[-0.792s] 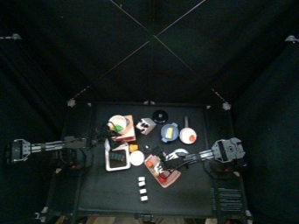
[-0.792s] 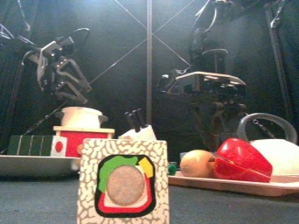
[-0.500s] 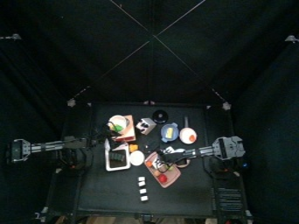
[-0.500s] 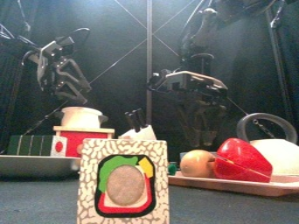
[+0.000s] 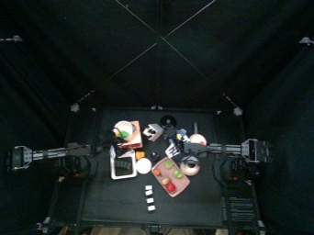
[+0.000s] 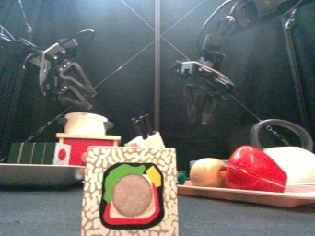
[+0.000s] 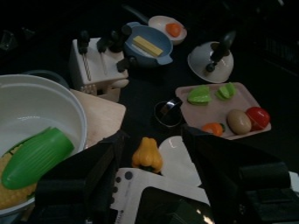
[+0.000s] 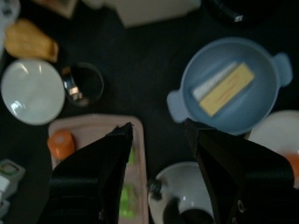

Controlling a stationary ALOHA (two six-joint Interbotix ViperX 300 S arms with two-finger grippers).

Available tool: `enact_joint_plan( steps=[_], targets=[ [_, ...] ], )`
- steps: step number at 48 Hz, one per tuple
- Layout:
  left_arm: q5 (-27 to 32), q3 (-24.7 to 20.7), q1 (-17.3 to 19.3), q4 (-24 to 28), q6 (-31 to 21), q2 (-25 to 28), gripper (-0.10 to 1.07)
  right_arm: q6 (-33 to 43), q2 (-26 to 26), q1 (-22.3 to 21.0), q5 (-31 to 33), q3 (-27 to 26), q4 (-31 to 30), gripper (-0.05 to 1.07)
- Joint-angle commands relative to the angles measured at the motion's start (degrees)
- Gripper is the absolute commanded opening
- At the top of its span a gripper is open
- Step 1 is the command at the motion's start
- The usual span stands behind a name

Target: Grab pot lid

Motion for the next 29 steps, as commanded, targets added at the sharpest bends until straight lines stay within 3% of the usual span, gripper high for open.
enact_joint_plan(
  steps=[1,10,20,29],
  targets=[
    [-0.53,-0.79,0.09,0.00,0.00,-0.09,0.91,-1.49,0.53,-6.15,-5.36,-0.70,-0.26,0.86],
    [-0.53,-0.79,0.09,0.00,0.00,-0.18,0.91,-2.37,8.88,-12.39,-8.44,-3.78,-0.88,0.86],
    [-0.53,-0.70,0.09,0.00,0.00,-0.09,0.91,-2.20,15.91,-13.36,-7.47,-10.55,-6.06,0.86],
    [-0.53,-0.53,0.00,-0.26,-0.09,-0.09,0.91,-2.20,20.39,-14.59,-5.54,-14.85,-6.42,0.86]
  ],
)
